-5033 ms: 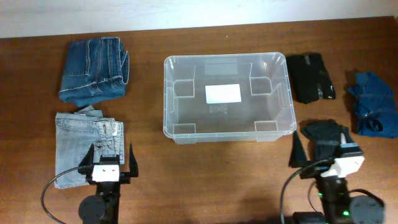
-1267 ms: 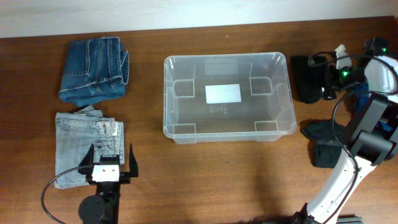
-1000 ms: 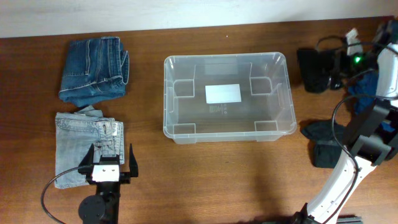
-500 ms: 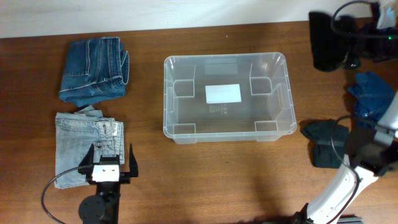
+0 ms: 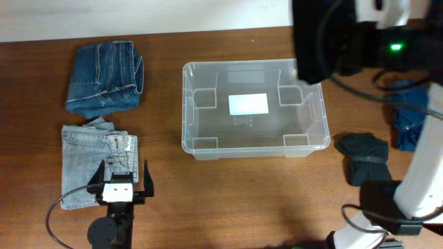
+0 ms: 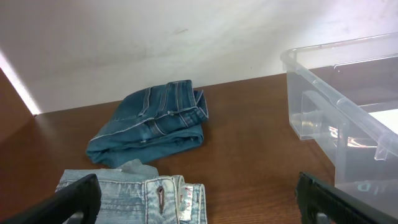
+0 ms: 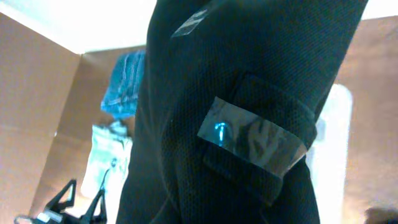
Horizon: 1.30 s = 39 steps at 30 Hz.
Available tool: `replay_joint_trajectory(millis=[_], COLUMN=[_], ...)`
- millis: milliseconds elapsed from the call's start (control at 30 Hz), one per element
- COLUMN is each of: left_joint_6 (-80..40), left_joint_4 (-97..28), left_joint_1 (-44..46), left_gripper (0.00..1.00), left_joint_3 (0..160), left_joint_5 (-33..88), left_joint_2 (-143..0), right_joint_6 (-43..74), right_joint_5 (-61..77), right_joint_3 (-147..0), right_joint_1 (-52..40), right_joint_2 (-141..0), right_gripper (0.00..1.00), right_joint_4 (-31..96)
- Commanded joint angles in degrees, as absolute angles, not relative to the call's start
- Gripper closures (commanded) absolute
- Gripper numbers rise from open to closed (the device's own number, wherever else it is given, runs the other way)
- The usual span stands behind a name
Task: Pack container
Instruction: 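Carry the black garment left and lower it into the bin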
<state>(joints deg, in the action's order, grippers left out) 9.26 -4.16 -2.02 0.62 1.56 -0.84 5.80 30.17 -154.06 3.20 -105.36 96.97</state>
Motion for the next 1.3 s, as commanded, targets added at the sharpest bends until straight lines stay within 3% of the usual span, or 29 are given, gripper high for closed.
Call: replay_joint_trajectory(millis=[0, 500, 1267], left_joint_6=[10.0, 10.0, 10.0], left_joint_4=[-4.6, -4.6, -4.6], left_joint_1=[-2.3, -2.3, -2.3], left_gripper=[0.01, 0.01, 0.01], left_joint_3=[0.5, 0.5, 0.5], left_joint_5=[2.2, 2.2, 2.2], left_joint_2=[-0.3, -0.3, -0.3], right_joint_6=[14.7, 36.2, 39.2], right_joint_5=[21.5, 12.5, 9.6], right_joint_3=[-150.3, -116.7, -87.0], right_joint_1=[-4.4, -24.1, -29.6], right_joint_2=[-105.8, -106.3, -106.3], right_gripper=[0.96, 0.96, 0.96], right_joint_4=[96.6, 68.3, 39.2])
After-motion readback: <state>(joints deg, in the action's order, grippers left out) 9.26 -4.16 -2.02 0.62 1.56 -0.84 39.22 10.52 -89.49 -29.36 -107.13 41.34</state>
